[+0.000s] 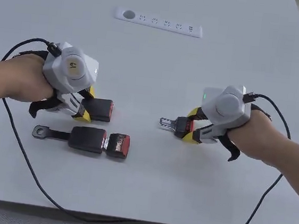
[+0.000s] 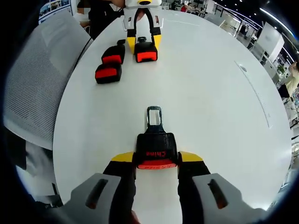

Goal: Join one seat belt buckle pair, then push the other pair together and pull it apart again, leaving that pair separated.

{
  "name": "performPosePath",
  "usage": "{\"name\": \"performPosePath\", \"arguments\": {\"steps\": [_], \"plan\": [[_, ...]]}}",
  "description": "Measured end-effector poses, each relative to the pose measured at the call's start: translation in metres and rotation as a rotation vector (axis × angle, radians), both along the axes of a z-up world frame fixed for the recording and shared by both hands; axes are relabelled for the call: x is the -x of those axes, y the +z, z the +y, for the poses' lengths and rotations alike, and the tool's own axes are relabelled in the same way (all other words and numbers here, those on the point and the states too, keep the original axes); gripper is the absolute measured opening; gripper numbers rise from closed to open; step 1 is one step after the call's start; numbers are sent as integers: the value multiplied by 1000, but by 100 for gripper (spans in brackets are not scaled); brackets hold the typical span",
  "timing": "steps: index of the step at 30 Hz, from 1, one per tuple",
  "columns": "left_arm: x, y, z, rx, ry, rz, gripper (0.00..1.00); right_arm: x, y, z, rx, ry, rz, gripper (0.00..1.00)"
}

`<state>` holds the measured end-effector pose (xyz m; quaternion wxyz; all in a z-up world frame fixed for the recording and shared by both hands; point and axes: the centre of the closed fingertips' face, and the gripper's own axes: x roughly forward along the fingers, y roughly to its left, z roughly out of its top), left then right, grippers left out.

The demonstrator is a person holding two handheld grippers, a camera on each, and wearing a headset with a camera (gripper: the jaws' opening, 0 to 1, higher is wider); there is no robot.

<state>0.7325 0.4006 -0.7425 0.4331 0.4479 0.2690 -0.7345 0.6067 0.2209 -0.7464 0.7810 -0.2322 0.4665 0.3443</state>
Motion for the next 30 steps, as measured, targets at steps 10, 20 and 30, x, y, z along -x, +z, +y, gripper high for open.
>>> {"name": "performPosePath", "arguments": {"steps": [10,20,30], "plan": [[2,1,0,8,-18,-18,33,1,3,4,-15,-12,-10,33],[-8,4,-5,40,16,-81,52,-1,6,4,-8,-14,-40,34],[-11,28,-2,98,87,-107,67,-3,39,10,-107,-145,-142,45]]}}
